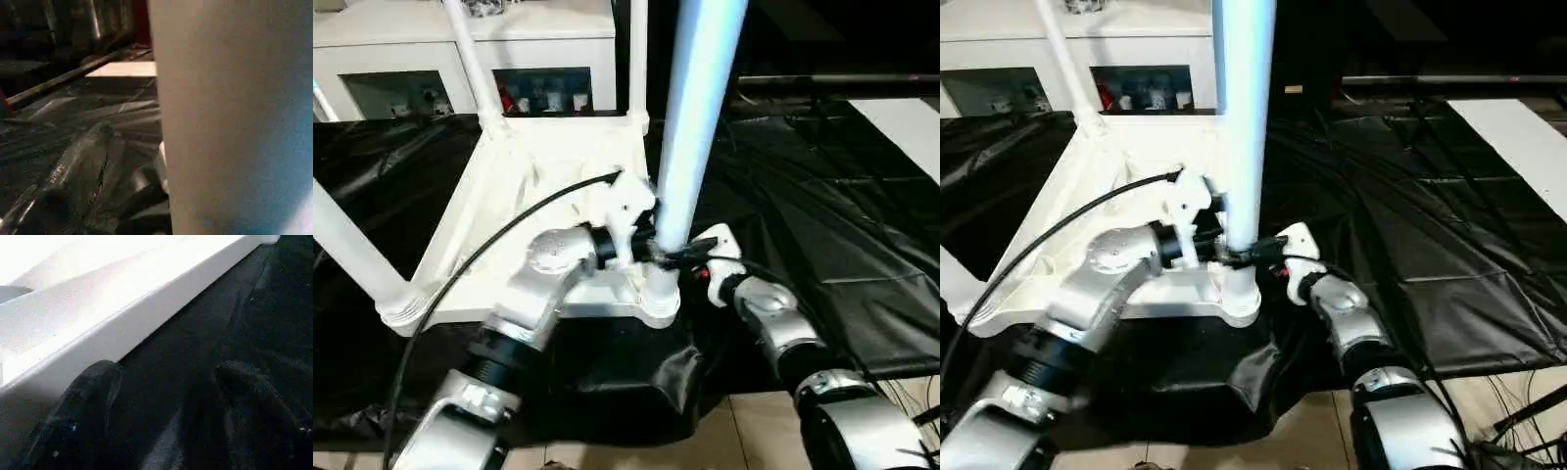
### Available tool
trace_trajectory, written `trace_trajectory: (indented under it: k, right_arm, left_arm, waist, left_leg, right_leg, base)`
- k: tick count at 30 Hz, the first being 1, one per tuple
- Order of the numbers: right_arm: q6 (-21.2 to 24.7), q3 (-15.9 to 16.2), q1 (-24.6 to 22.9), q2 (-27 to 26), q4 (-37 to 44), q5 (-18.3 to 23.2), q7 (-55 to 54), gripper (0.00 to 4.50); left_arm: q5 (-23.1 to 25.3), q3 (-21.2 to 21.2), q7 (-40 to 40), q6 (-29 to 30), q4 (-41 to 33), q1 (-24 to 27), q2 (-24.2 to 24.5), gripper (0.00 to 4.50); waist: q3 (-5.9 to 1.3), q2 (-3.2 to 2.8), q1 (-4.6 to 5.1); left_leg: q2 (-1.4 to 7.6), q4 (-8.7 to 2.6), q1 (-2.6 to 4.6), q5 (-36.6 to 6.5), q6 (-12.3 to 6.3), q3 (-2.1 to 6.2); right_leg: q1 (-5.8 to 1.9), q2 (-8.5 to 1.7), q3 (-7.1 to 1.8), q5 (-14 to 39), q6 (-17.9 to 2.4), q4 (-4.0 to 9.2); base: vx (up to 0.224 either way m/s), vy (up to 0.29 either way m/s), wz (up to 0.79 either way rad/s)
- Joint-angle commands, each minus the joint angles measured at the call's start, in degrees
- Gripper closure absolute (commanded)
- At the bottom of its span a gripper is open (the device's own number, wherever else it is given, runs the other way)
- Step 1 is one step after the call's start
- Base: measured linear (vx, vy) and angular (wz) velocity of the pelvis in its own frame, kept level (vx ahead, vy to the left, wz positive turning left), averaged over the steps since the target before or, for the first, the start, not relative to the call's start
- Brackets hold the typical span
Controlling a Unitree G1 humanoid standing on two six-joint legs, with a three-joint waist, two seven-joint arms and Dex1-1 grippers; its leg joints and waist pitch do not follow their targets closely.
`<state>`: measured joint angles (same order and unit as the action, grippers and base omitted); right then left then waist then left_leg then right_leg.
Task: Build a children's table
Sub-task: Rotate table base
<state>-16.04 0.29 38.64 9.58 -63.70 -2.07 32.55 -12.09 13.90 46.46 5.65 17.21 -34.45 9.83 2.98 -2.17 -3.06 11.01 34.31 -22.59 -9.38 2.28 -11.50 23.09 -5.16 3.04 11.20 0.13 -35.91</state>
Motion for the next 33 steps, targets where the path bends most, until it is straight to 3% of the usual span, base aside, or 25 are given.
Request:
trace_trajectory:
  k: [1, 5, 9, 10, 12, 14, 17, 24, 30, 33]
  right_arm:
    - [-0.9, -1.0, 0.5, 0.9, 1.9, 1.0, 1.4, 0.77]
    - [-2.0, -0.9, -2.8, 4.9, 6.6, 2.7, 8.8, 0.77]
    - [-2.0, -0.9, -5.0, 7.5, 10.1, 4.0, 12.9, 0.77]
    - [-1.6, -1.0, -5.6, 8.2, 11.6, 4.6, 14.4, 0.77]
    - [-1.2, -0.8, -6.3, 9.0, 13.1, 5.1, 16.0, 0.77]
    - [-0.1, 0.5, -8.3, 11.0, 17.2, 5.5, 20.5, 0.77]
    - [2.9, 3.0, -11.4, 13.8, 23.5, 5.7, 25.9, 0.77]
    - [14.1, 7.5, -16.4, 18.3, 37.9, 7.9, 35.9, 0.77]
    - [21.0, 8.4, -17.4, 20.5, 46.7, 10.3, 38.7, 0.77]
    - [22.1, 8.8, -17.6, 20.9, 48.4, 10.4, 39.2, 0.77]
  left_arm:
    - [0.6, -1.1, 0.6, -0.4, 0.8, -0.1, 1.0, 0.09]
    - [-3.7, 0.6, 10.6, 2.8, -4.2, 3.5, 4.6, 0.09]
    - [-5.4, 1.7, 14.8, 5.2, -6.2, 4.9, 7.2, 0.09]
    - [-5.9, 1.6, 15.5, 5.4, -6.2, 5.0, 7.5, 0.09]
    - [-5.9, 1.3, 15.9, 4.5, -6.1, 5.1, 7.7, 0.09]
    - [-3.7, 2.4, 17.6, 3.6, -5.4, 5.3, 10.2, 0.09]
    - [2.4, 5.8, 20.6, 1.6, -2.3, 4.7, 15.3, 0.25]
    - [9.3, 7.4, 17.4, -3.2, 6.7, 0.6, 17.1, 0.86]
    - [9.3, 7.4, 19.6, -3.1, 11.7, -0.9, 16.7, 1.3]
    - [9.5, 7.5, 20.6, -3.7, 13.4, -1.3, 16.2, 1.39]
  waist:
    - [-4.03, 0.26, -0.52]
    - [-3.91, -0.1, -1.25]
    - [-3.82, -0.26, -1.58]
    - [-3.73, -0.85, -1.74]
    - [-3.65, -0.38, -1.9]
    - [-3.66, -0.87, -2.04]
    - [-3.76, -0.8, -2.1]
    - [-3.78, -0.68, -2.35]
    - [-3.84, -0.57, -2.45]
    - [-3.89, -0.51, -2.58]
  left_leg:
    - [2.04, -3.97, 1.18, -15.2, -2.7, 1.08]
    - [2.23, -3.96, 1.14, -15.3, -3.06, 0.99]
    - [2.21, -4.03, 1.39, -16.2, -2.72, 0.87]
    - [2.19, -4.15, 1.52, -17.4, -2.22, 0.92]
    - [2.19, -4.23, 1.51, -18.2, -1.96, 0.94]
    - [2.19, -4.25, 1.36, -17.8, -2.01, 1.09]
    - [2.0, -4.1, 1.28, -16.1, -3.04, 1.13]
    - [2.17, -4.24, 1.3, -15.9, -3.05, 1.34]
    - [2.23, -4.18, 1.29, -15.3, -2.47, 1.27]
    - [2.29, -4.14, 1.27, -14.7, -2.7, 1.26]
  right_leg:
    - [-2.73, -2.79, -1.9, 6.0, -15.7, 4.27]
    - [-2.68, -2.74, -1.81, 7.0, -16.0, 4.18]
    - [-2.43, -2.55, -1.89, 8.1, -15.9, 4.34]
    - [-2.31, -2.59, -1.85, 9.4, -15.8, 4.53]
    - [-2.38, -2.59, -1.88, 10.4, -15.5, 4.63]
    - [-2.49, -2.65, -1.92, 10.4, -14.7, 4.64]
    - [-2.52, -2.41, -1.9, 9.4, -13.7, 4.67]
    - [-2.63, -2.7, -1.9, 10.2, -13.1, 4.77]
    - [-2.46, -2.95, -2.02, 10.4, -13.8, 4.68]
    - [-2.43, -3.06, -2.02, 9.9, -14.0, 4.63]
  base:
    - [0.0, 0.0, 0.0]
    - [0.0, 0.0, 0.0]
    - [0.0, 0.0, 0.0]
    - [0.0, 0.0, 0.0]
    - [0.0, 0.0, 0.0]
    - [0.0, 0.0, 0.0]
    - [0.0, 0.0, 0.0]
    - [0.0, 0.0, 0.0]
    - [0.0, 0.0, 0.0]
    - [0.0, 0.0, 0.0]
